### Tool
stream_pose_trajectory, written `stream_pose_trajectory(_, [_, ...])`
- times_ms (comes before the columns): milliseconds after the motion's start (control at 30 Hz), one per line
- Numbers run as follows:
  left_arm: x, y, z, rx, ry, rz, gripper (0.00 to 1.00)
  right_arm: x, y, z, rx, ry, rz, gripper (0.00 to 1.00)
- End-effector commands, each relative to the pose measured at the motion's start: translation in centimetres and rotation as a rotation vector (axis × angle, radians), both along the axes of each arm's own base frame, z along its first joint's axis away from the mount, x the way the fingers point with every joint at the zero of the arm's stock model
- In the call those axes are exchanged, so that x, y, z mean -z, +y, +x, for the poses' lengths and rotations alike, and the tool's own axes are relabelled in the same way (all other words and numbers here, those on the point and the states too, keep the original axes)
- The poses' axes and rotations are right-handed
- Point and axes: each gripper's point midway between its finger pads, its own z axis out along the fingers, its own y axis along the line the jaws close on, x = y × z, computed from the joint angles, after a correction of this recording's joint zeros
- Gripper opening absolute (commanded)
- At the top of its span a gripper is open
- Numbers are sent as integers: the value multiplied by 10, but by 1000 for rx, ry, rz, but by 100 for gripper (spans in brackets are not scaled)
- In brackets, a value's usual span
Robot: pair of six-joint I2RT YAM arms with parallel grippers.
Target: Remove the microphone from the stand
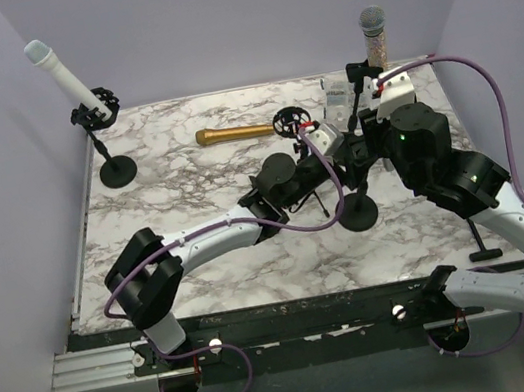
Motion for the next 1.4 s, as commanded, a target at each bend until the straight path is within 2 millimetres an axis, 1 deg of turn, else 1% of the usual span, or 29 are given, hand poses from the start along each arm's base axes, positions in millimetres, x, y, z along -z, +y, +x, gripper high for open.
stream_pose_trajectory(0, [-8,-5,11,-55,-35,-38,71,-5,6,-1,-34,-18,18,32])
stream_pose_trajectory(133, [-8,-3,15,-74,-43,-64,72,-4,7,0,-37,-17,21,32])
stream_pose_trajectory(367, [-6,-7,14,-64,-58,-103,74,-4,6,0,-34,-18,18,31])
stream_pose_trajectory(567, [-5,-9,18,-76,-66,-102,65,-5,5,-1,-34,-20,18,31])
stream_pose_trajectory(633, [-4,-9,18,-75,-65,-98,65,-5,5,0,-33,-19,16,31])
stream_pose_trajectory(833, [0,-9,21,-87,-63,-93,70,-3,6,0,-36,-16,13,31])
stream_pose_trajectory(900, [1,-8,21,-93,-64,-89,70,-3,6,0,-36,-15,13,31])
stream_pose_trajectory(1000, [2,-7,23,-105,-64,-84,66,-2,7,0,-38,-14,13,31])
stream_pose_trajectory(1100, [4,-7,24,-107,-63,-78,58,-2,7,0,-38,-14,12,31])
stream_pose_trajectory(1200, [5,-7,23,-105,-65,-70,43,-2,7,0,-40,-14,10,31])
stream_pose_trajectory(1267, [8,-6,25,-111,-66,-57,29,-2,7,0,-39,-17,10,30])
stream_pose_trajectory(1367, [14,-7,24,-106,-66,-30,3,-3,7,1,-42,-19,7,26])
